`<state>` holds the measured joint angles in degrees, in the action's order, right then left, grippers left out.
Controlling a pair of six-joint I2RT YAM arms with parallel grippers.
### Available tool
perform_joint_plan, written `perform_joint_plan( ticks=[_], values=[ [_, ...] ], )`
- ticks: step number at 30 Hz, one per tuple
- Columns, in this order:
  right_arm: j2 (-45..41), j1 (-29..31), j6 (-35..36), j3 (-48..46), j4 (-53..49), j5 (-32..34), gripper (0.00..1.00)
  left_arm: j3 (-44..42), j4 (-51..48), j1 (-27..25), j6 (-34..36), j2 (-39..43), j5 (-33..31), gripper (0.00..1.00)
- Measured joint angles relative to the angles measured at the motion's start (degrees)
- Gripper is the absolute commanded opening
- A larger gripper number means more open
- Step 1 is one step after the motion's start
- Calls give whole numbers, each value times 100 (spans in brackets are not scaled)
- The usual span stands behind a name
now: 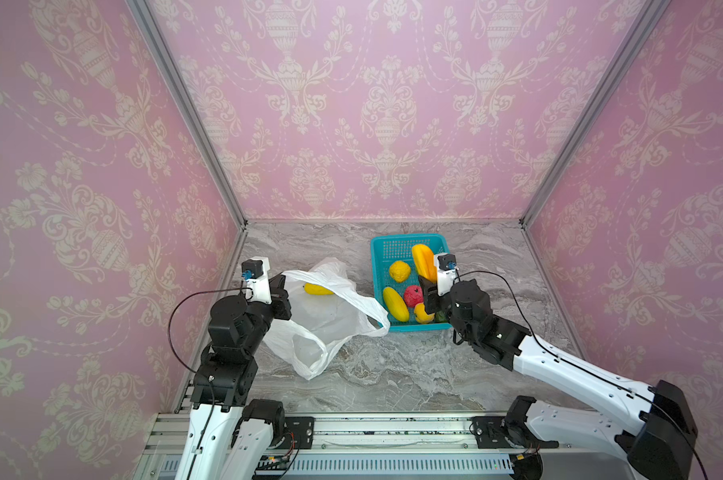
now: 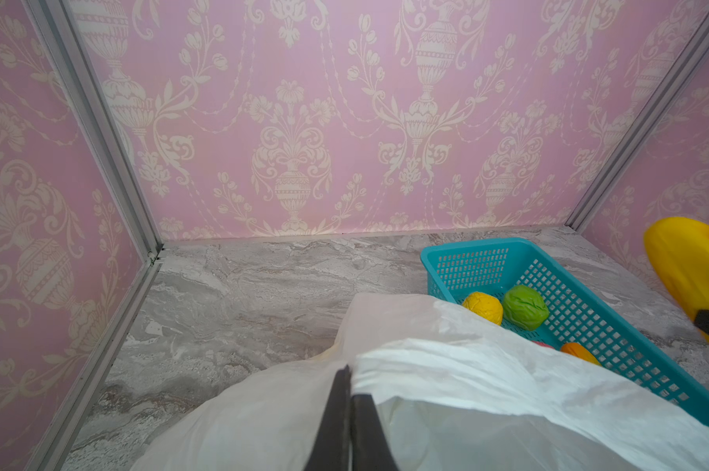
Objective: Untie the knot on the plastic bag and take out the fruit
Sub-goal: 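Carry the orange papaya over the teal basket with the right gripper, then lower the papaya into the basket and open the right gripper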
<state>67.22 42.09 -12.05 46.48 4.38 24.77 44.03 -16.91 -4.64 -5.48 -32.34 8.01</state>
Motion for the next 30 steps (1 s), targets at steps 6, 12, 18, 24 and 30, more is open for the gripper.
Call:
perform_joint_plan(
  ticks=[6, 12, 18, 24, 30],
  values=[
    [1799, -675, -332, 1088, -584, -911, 17, 0, -2, 0, 0, 0, 0, 0],
    [3331, -1047, -525, 1915, -826, -1827, 25, 0, -2, 0, 0, 0, 0, 0],
    [3912, -1073, -579, 2420, -881, -2100, 45, 0, -2, 0, 0, 0, 0, 0],
    [3901, -1073, -605, 2356, -896, -2269, 76, 0, -2, 4, 0, 0, 0, 0],
    [3132, -1073, -612, 1486, -682, -2337, 85, 0, -2, 4, 0, 0, 0, 0]
  ],
)
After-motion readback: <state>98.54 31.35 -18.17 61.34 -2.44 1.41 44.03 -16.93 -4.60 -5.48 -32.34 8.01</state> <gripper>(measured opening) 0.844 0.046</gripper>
